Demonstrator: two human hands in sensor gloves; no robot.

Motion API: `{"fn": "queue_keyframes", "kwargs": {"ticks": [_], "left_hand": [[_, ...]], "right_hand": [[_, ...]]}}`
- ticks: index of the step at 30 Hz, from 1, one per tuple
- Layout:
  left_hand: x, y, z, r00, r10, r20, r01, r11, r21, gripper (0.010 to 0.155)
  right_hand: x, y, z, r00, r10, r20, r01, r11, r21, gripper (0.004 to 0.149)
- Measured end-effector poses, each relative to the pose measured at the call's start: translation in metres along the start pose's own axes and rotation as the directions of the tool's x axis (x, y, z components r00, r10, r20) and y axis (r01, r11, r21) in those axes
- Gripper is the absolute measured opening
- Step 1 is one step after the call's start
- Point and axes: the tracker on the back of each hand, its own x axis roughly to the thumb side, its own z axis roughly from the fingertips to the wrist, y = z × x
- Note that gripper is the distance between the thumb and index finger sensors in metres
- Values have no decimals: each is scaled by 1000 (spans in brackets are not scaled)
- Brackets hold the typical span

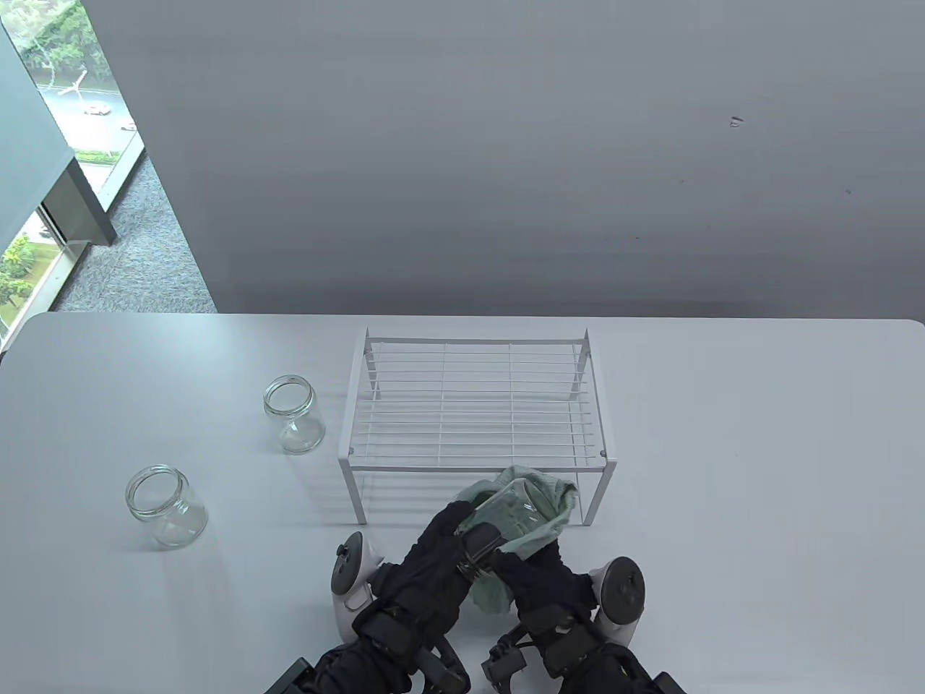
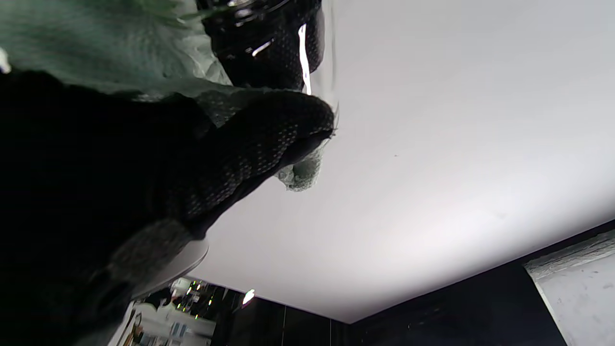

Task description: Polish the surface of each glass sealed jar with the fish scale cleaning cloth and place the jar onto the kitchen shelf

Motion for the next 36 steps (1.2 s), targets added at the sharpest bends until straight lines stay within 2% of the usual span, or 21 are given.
{"fn": "queue_keyframes", "kwargs": {"ticks": [4,7,9,10,11,14,16,18,21,25,26,28,31,33,35,36], "left_hand": [[-2,-1,-6,998,-63,-32,62,998,-17,58],[2,3,-5,966,-248,-68,249,969,-4,63],[7,3,-3,903,-420,-93,418,908,-37,69],[10,2,-3,852,-513,-104,511,858,-46,73],[14,1,-2,777,-618,-117,618,785,-45,77],[21,-2,-1,618,-781,-92,782,623,-27,85],[23,-3,-2,582,-812,-37,812,583,-27,93],[21,-4,-1,600,-799,-37,798,601,-37,103],[18,0,1,675,-735,-67,734,678,-35,109],[17,13,0,839,-529,-129,536,843,32,111],[18,15,0,854,-502,-141,512,858,48,111],[20,21,-1,866,-477,-148,489,870,59,111],[27,27,-2,858,-499,-125,512,850,124,110],[34,31,-2,879,-467,-97,477,866,149,111],[42,34,-1,880,-470,-68,474,861,185,112],[45,35,-1,878,-475,-57,476,857,198,112]], "right_hand": [[5,-8,-2,999,5,45,-2,998,-61,108],[11,-15,-6,996,62,68,-57,995,-79,107],[15,-19,-7,985,156,72,-152,987,-53,107],[16,-19,-7,980,183,74,-180,982,-50,107],[17,-20,-7,973,216,78,-213,976,-47,106],[17,-17,-7,971,225,81,-225,974,-4,104],[16,-11,-5,974,218,57,-222,972,73,99],[14,-7,-5,984,173,34,-176,979,104,89],[14,-5,-6,994,109,16,-110,980,164,76],[20,-4,-8,984,158,85,-173,965,198,59],[22,-4,-9,977,183,109,-203,957,208,57],[27,-4,-10,960,230,159,-262,939,221,54],[36,-6,-11,923,293,251,-355,900,253,48],[43,-7,-11,889,342,304,-423,867,261,46],[53,-8,-13,824,424,376,-530,813,243,43],[55,-8,-13,811,439,386,-548,802,238,42]]}}
